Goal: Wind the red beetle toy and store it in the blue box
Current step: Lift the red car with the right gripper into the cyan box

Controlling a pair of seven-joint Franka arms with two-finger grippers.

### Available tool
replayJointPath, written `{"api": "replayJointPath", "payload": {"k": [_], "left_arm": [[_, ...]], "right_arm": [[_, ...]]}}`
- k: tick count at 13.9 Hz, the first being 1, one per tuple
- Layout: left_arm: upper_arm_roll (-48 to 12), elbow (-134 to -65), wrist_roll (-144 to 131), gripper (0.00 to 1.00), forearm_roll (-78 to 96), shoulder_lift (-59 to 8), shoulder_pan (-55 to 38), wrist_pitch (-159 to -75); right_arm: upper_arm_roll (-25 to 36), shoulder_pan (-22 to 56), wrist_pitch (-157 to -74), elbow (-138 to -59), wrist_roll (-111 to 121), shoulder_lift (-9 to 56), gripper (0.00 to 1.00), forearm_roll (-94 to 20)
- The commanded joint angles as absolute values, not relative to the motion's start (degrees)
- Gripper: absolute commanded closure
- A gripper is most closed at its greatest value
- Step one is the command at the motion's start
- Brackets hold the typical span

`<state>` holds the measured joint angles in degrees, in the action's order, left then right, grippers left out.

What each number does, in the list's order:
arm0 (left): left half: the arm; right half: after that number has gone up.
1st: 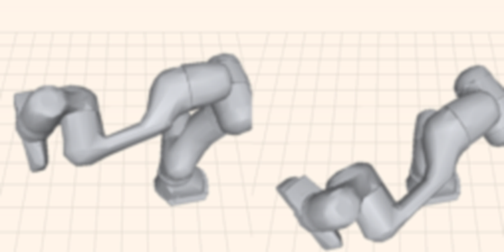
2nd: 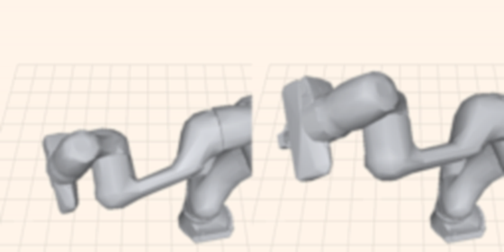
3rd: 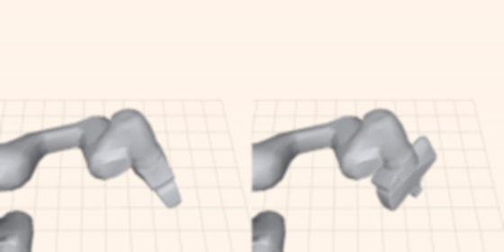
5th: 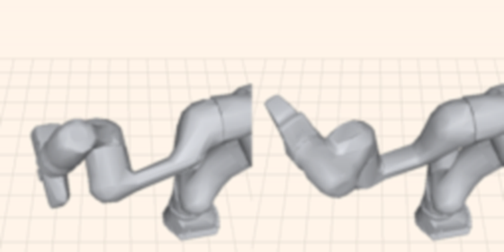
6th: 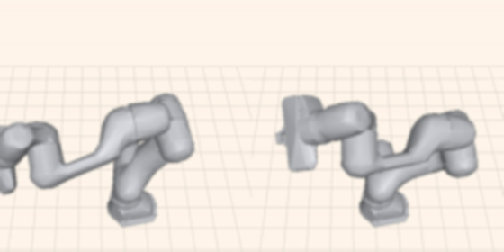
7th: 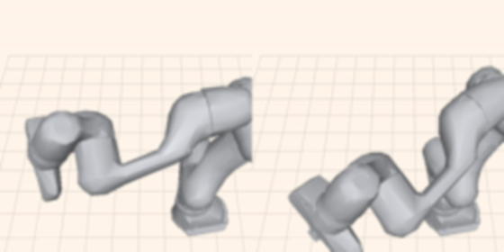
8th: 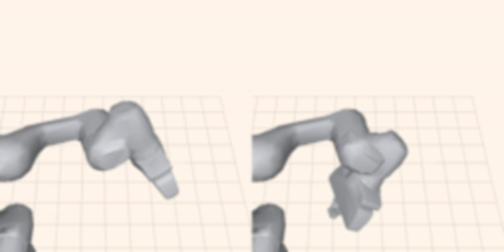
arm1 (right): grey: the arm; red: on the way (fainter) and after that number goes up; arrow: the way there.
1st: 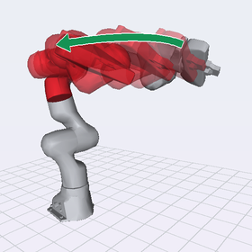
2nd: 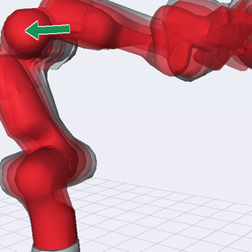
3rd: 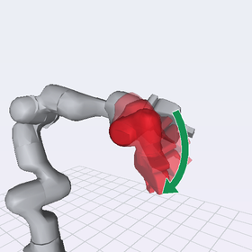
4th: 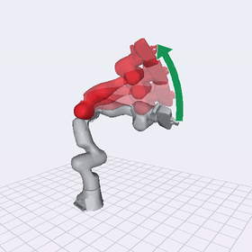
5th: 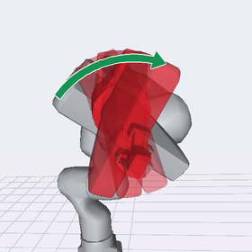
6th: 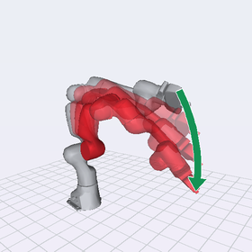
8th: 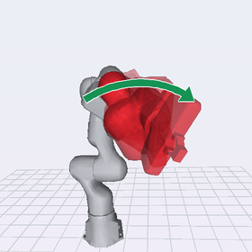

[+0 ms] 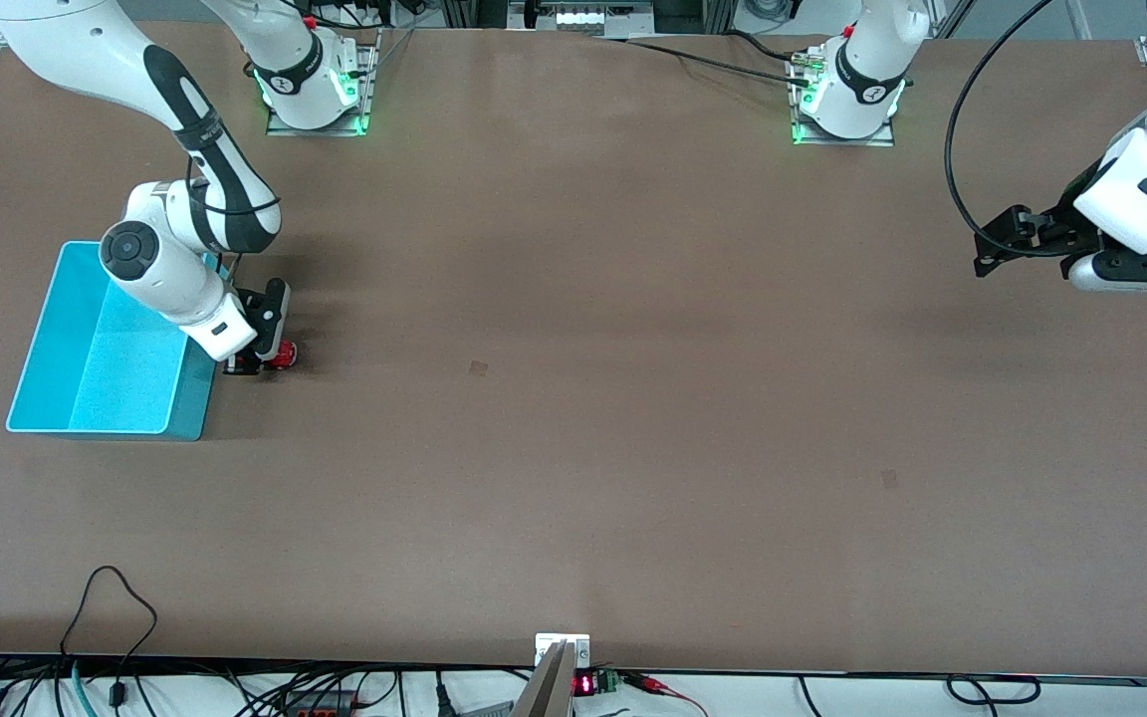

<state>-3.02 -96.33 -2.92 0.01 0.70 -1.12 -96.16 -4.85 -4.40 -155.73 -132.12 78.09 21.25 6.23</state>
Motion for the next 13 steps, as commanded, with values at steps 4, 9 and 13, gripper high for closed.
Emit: {"api": "replayJointPath", "payload": {"k": [4, 9, 13], "left_arm": [[-5.8, -93.3, -3.3, 0.00, 0.7, -0.1, -1.5, -93.6], [-5.7, -92.7, -3.0, 0.00, 1.0, -0.4, -1.5, -93.6], [-5.6, -92.7, -2.7, 0.00, 1.0, -0.4, -1.1, -93.6]], "right_arm": [[-9.9, -4.7, -146.5, -127.9, 48.0, 14.5, 1.00, 6.3], [-9.1, -5.5, -139.3, -124.4, 29.8, 9.7, 1.00, 5.6], [1.0, -6.0, -136.7, -124.4, 20.9, 9.8, 1.00, 5.5]]}}
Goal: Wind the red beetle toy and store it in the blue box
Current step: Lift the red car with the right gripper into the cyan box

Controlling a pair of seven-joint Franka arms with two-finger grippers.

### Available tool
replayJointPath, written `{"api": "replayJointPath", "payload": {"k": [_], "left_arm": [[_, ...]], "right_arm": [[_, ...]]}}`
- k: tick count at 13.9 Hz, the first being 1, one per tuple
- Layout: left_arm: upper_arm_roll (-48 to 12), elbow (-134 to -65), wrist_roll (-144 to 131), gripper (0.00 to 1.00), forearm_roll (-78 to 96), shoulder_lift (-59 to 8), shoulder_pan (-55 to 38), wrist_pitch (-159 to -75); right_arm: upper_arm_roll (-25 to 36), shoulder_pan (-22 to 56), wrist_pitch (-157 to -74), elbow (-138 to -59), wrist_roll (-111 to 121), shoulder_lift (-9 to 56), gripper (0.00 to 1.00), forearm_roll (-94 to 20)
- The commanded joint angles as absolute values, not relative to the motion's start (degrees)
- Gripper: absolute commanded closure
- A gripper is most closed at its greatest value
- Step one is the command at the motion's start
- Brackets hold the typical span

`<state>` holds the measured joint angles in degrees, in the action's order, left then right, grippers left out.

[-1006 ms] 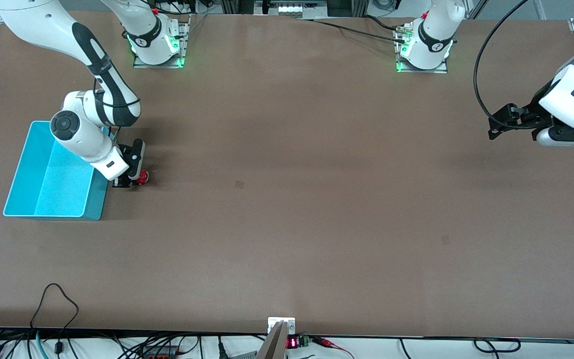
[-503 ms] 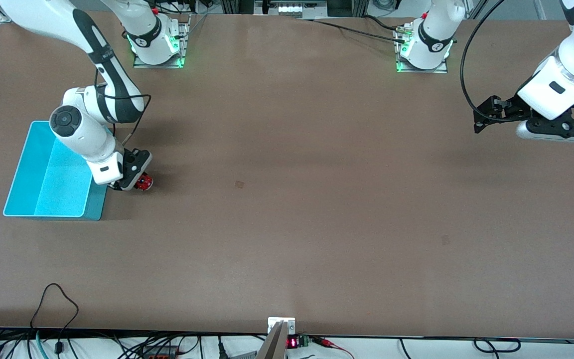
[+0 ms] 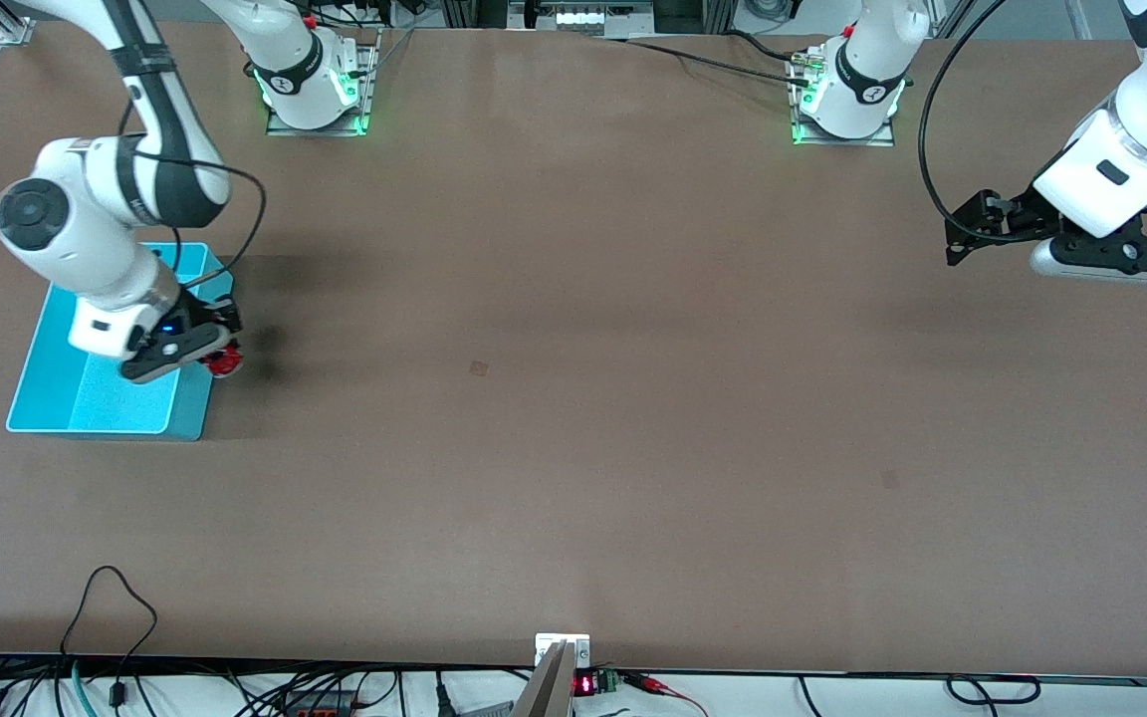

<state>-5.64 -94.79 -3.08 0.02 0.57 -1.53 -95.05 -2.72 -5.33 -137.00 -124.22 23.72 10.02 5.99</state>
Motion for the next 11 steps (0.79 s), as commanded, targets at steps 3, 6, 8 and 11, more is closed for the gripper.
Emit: {"api": "replayJointPath", "payload": {"k": [3, 6, 8, 11], "left_arm": [[-5.6, -92.7, -2.7, 0.00, 1.0, -0.4, -1.0, -93.6], [-5.6, -92.7, -2.7, 0.00, 1.0, -0.4, -1.0, -93.6], [-5.6, -92.7, -2.8, 0.00, 1.0, -0.4, -1.1, -93.6], [-5.6, -92.7, -2.7, 0.00, 1.0, -0.4, -1.0, -93.6]], "right_arm": [[3.9, -6.1, -136.5, -124.4, 14.2, 10.6, 1.00, 4.0], [6.3, -6.6, -136.4, -124.5, 10.8, 12.3, 1.00, 4.0], [8.9, -6.9, -137.1, -124.7, 10.5, 14.6, 1.00, 4.1], [10.1, -8.5, -141.7, -125.5, 11.9, 18.4, 1.00, 4.5]]}}
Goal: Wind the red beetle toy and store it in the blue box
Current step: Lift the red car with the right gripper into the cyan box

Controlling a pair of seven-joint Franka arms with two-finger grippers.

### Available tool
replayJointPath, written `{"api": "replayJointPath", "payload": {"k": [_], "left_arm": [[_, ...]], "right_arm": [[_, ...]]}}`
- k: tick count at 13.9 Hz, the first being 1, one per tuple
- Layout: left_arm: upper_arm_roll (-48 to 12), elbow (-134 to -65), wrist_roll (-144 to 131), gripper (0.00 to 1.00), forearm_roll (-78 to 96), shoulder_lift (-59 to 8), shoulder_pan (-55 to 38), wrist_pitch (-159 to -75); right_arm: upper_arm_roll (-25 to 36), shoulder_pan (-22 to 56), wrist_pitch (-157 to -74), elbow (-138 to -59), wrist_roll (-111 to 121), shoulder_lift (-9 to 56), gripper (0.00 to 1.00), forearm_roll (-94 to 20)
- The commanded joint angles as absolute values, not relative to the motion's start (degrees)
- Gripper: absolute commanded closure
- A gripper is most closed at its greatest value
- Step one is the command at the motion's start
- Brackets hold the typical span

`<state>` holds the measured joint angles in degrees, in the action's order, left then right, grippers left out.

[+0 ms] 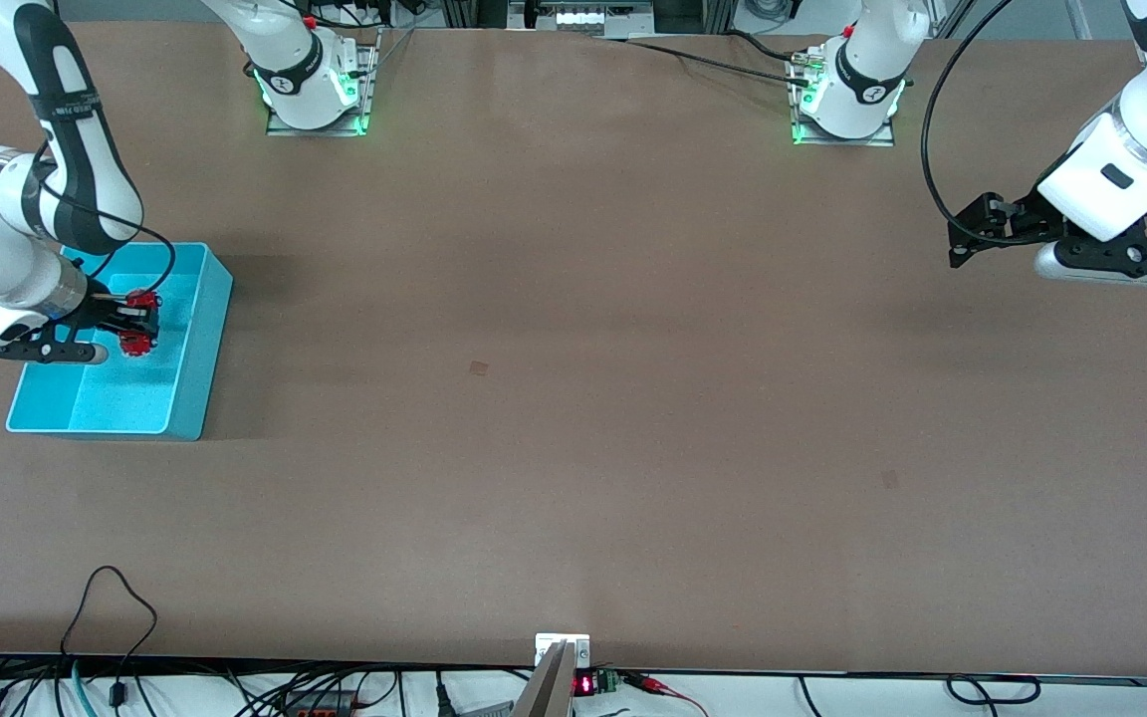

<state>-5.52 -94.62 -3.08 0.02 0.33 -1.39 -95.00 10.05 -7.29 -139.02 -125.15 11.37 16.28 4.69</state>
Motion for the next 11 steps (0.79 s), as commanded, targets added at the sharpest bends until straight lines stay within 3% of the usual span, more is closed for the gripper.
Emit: {"api": "replayJointPath", "payload": {"k": [1, 5, 6, 7, 8, 9, 11], "left_arm": [[-5.6, -92.7, -2.7, 0.00, 1.0, -0.4, -1.0, -93.6], [-5.6, -92.7, -2.7, 0.00, 1.0, -0.4, -0.9, -93.5], [-5.6, -92.7, -2.7, 0.00, 1.0, -0.4, -0.9, -93.5], [-5.6, -92.7, -2.7, 0.00, 1.0, -0.4, -1.0, -93.5], [-5.6, -92.7, -2.7, 0.00, 1.0, -0.4, -1.0, -93.5], [-5.6, -92.7, -2.7, 0.00, 1.0, -0.4, -0.9, -93.5], [-5.6, -92.7, -2.7, 0.00, 1.0, -0.4, -1.0, -93.6]], "right_arm": [[10.1, -9.1, -142.6, -125.6, 12.1, 19.8, 1.00, 4.5], [10.0, -10.5, -144.0, -125.6, 12.0, 24.1, 1.00, 4.0], [10.0, -10.5, -144.0, -125.6, 12.0, 24.3, 0.96, 4.0], [10.0, -10.5, -144.0, -125.6, 12.0, 24.5, 0.78, 4.0], [10.0, -10.5, -143.9, -125.6, 12.0, 24.7, 0.30, 4.0], [10.0, -10.4, -143.5, -125.6, 12.0, 24.3, 0.00, 4.0], [9.8, -10.4, -142.0, -125.2, 12.2, 21.4, 0.00, 4.2]]}}
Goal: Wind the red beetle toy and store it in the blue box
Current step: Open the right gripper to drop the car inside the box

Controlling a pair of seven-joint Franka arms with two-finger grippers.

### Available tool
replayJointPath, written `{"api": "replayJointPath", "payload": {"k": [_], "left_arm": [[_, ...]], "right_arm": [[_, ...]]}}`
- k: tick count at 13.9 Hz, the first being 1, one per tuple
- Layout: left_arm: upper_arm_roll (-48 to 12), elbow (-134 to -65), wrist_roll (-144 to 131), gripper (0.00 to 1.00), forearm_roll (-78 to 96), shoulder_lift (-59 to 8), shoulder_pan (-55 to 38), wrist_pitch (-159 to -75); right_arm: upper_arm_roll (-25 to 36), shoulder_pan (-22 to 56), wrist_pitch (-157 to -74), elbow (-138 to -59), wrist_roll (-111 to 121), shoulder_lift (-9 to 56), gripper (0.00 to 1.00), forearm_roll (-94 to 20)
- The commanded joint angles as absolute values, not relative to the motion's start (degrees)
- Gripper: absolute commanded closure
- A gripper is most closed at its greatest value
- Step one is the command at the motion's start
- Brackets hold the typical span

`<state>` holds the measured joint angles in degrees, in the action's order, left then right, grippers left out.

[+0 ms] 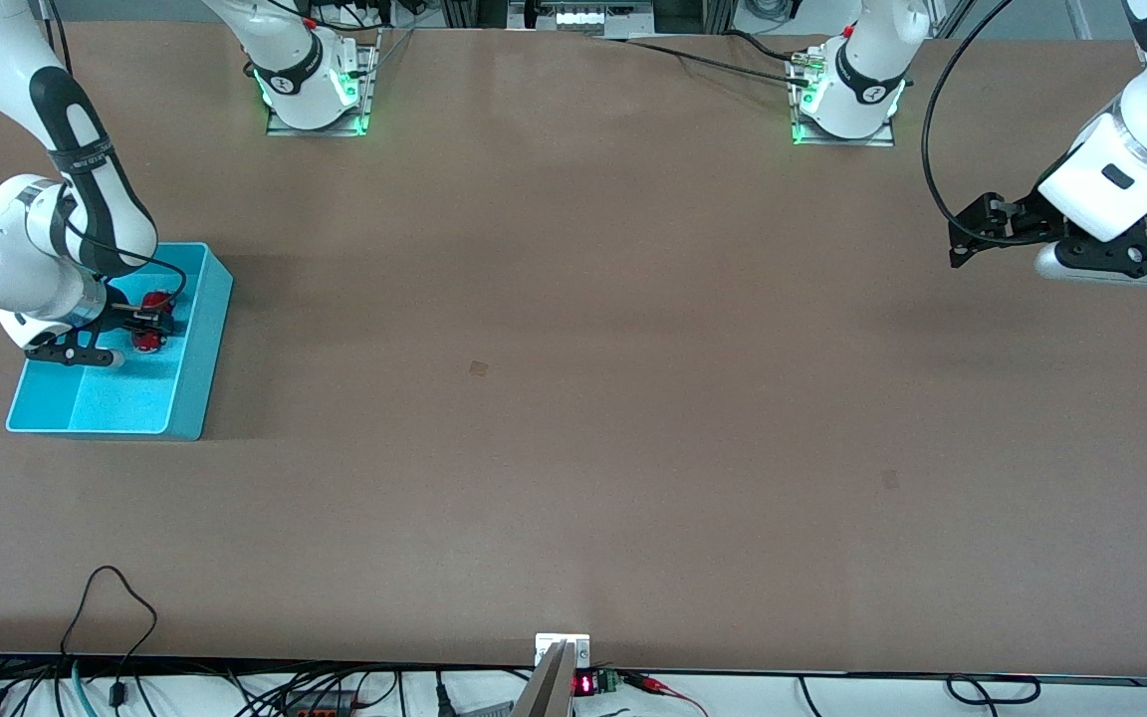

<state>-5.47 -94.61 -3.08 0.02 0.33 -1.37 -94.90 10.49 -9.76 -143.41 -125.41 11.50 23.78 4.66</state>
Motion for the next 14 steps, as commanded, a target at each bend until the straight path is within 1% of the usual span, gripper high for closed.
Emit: {"api": "replayJointPath", "payload": {"k": [1, 4, 8, 10, 12, 14], "left_arm": [[-5.6, -92.7, -2.7, 0.00, 0.9, -0.4, -1.1, -93.6], [-5.2, -92.9, -2.4, 0.00, 0.9, -0.4, -0.6, -93.4], [-5.2, -92.8, -2.4, 0.00, 0.9, -0.4, -0.8, -93.4], [-5.2, -92.8, -2.3, 0.00, 0.9, -0.4, -0.7, -93.4], [-5.2, -92.8, -2.3, 0.00, 0.8, -0.5, -0.7, -93.4], [-5.2, -92.8, -2.3, 0.00, 0.9, -0.4, -0.7, -93.4]], "right_arm": [[9.3, -10.2, -138.7, -123.9, 12.1, 19.3, 0.00, 4.3], [6.3, -9.9, -122.6, -114.3, 11.9, 13.7, 0.00, 4.3], [1.7, -9.9, -108.9, -104.7, 11.5, 7.8, 0.00, 4.4], [0.1, -9.8, -103.2, -100.2, 11.5, 6.1, 0.00, 4.4], [-1.5, -9.6, -93.6, -92.6, 11.4, 5.8, 0.00, 3.9], [-1.1, -6.8, -87.6, -88.6, 11.0, 5.1, 0.00, 3.9]]}}
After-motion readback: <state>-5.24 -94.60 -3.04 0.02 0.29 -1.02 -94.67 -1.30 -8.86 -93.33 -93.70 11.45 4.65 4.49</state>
